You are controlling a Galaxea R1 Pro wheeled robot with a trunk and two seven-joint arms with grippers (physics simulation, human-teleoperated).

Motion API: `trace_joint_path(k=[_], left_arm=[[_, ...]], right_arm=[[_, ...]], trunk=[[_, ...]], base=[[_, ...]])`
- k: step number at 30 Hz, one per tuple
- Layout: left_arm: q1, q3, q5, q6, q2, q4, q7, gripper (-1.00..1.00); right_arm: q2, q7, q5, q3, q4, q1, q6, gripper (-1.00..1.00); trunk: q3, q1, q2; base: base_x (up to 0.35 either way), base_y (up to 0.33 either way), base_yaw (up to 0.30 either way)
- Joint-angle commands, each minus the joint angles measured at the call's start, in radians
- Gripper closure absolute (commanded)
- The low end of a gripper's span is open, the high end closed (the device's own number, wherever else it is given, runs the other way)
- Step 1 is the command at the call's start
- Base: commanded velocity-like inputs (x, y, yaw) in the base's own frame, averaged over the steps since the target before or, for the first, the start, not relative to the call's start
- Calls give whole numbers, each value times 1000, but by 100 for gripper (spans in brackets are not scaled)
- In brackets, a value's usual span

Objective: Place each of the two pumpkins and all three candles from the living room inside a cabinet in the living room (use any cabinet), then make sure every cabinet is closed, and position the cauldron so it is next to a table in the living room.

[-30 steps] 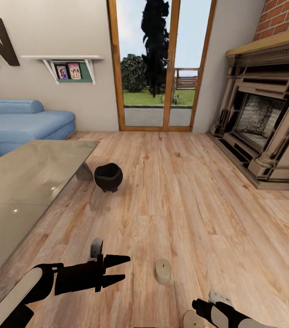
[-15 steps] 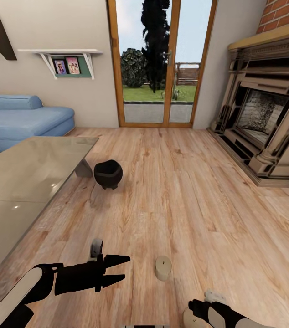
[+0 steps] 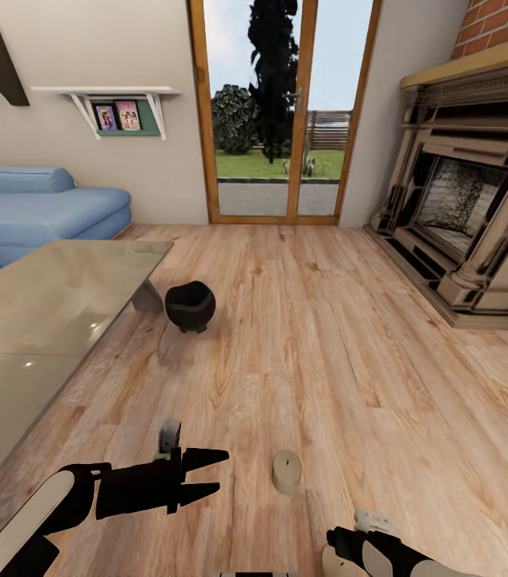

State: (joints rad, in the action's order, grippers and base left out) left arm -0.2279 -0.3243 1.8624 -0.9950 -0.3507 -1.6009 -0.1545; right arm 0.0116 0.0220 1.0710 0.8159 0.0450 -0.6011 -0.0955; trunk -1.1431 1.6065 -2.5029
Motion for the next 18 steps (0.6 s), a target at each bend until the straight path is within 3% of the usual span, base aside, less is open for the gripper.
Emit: trace_joint_path(k=[1, 5, 12, 18], left_arm=[[-1, -1, 11, -1, -1, -1, -10, -100], [-1, -1, 15, -2, -2, -1, -10, -100], [-1, -5, 97, -3, -12, -3, -9, -100], [-1, -5, 109, -4, -13, -11, -8, -100]], right_arm=[[1, 2, 7, 8, 2, 0, -5, -100], [-3, 0, 7, 9, 3, 0, -7, -100], [-10, -16, -12, 9, 1, 0, -8, -100], [-10, -20, -23, 9, 1, 0, -9, -100]], trunk=[[-1, 0, 0], [-1, 0, 0], [-1, 0, 0], [-5, 0, -1]], base=[[0, 0, 0], [0, 0, 0], [0, 0, 0], [0, 0, 0]])
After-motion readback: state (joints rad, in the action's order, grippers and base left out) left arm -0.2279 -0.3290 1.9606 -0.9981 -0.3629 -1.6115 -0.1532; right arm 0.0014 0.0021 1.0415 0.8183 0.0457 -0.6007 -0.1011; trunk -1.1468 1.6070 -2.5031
